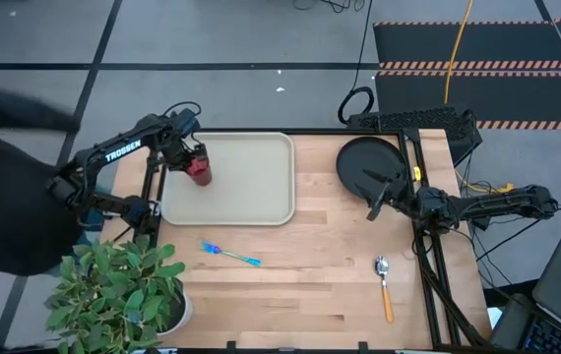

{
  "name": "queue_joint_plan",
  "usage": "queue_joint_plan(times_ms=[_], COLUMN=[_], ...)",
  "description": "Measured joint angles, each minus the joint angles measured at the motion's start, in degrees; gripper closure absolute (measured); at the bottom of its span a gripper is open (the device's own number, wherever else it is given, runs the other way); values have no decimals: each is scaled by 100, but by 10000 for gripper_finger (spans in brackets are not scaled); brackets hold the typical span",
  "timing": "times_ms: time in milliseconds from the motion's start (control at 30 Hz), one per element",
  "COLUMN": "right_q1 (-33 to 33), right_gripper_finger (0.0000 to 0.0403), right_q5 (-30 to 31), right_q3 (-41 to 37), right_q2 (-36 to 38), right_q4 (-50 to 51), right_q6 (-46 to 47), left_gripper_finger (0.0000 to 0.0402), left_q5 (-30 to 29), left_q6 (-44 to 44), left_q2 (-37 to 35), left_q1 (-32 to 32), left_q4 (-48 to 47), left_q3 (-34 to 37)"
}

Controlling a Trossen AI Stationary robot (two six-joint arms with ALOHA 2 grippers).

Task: Pick and place plate/cup/fork/spoon on tray
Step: Put the red cup on the top left of the gray tray

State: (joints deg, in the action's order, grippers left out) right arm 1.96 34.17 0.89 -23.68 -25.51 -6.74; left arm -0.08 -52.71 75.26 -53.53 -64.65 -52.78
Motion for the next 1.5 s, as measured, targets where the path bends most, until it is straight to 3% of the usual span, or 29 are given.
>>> queue_joint_plan(times_ms=[333, 633, 933, 1133, 1367, 1500], right_q1=[0, 0, 2, 0, 2, 2], right_gripper_finger=[172, 172, 172, 172, 172, 172], right_q5=[0, 0, -3, -118, -151, -151], right_q3=[0, 0, 0, 0, 0, 0], right_q2=[0, 0, 0, 0, -2, -2], right_q4=[5, 7, 180, 338, 507, 569], right_q6=[0, -8, 151, 198, 360, 455], left_gripper_finger=[385, 388, 394, 375, 387, 374], left_q5=[-309, -715, -641, -546, -526, -513], left_q6=[-738, -590, -635, -632, -588, -588], left_q2=[-927, -670, -597, -546, -420, -333], left_q1=[-349, -701, -1005, -1175, -1250, -1309], left_q4=[-152, -96, 712, 680, 848, 954], left_q3=[23, 21, 16, 16, 16, 16])
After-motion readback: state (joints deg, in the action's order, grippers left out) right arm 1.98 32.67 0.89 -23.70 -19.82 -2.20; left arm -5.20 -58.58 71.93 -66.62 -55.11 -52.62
